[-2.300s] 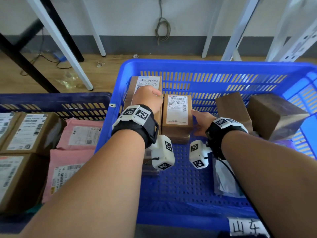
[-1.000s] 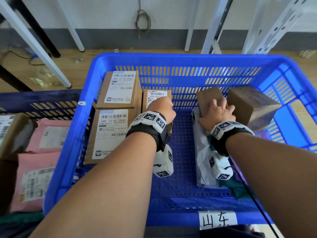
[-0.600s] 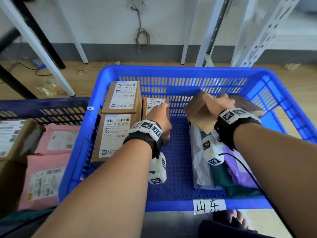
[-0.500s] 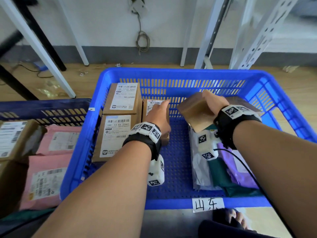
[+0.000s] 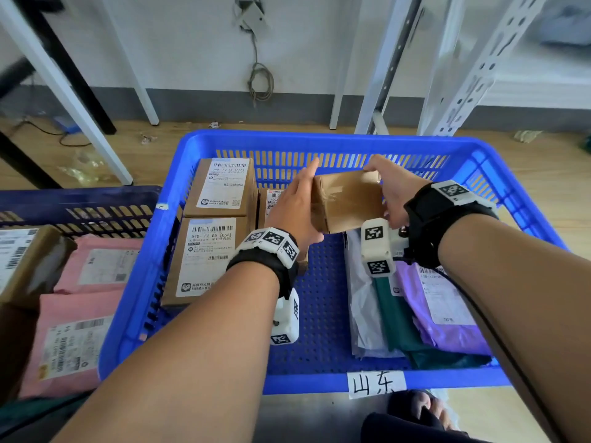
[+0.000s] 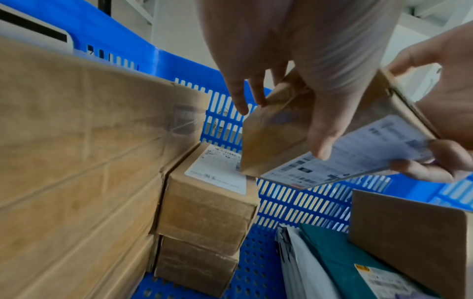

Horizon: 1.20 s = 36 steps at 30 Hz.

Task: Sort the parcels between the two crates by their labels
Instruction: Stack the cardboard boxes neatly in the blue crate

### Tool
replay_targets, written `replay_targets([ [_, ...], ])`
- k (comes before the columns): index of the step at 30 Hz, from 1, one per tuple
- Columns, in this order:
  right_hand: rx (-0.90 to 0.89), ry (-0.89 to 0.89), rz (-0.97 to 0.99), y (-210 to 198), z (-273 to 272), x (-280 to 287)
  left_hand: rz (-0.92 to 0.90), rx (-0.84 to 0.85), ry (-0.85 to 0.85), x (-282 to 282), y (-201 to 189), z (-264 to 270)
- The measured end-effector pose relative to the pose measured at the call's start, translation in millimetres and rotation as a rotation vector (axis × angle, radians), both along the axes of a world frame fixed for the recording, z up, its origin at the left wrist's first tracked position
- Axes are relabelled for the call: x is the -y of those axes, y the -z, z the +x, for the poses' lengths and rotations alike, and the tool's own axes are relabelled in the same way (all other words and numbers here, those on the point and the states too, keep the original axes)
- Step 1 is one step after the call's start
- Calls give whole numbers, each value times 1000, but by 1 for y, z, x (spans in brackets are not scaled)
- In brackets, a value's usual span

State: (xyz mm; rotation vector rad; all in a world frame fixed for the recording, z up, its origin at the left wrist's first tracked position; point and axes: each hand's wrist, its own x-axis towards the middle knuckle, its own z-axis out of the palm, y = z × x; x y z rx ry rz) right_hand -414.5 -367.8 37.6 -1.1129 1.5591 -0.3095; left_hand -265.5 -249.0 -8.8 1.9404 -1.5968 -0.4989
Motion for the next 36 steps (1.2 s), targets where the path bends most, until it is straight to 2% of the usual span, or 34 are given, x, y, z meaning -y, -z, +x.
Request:
replay_targets([
  [4,95,-2,3,-1,1,5,-52,-138,-101,7,-10,-1],
  [10,164,-64,-29,0,-3,-1,76,-476,-297,11,-24,8],
  [14,262,-149,29,8,-3,-7,95,-656,-388,6,-21,20],
  [17,258,-227,87,17,-2,-14,105,-766,-425,2,-22,25],
  [22,326,-365,206,23,2,-28,56,-874,-504,4,-32,30],
  [24,395,-328,208,23,3,-29,58,-901,-512,3,-30,32],
  [28,530,5,101,20,1,-20,157,-1031,-399,-2,-33,30],
  [30,580,102,56,19,-5,-14,187,-1054,-387,-2,-36,31],
  [33,586,55,65,19,-16,-12,253,-1098,-390,-3,-40,36],
  [36,539,-65,99,19,-21,-15,368,-1040,-342,-2,-36,35],
])
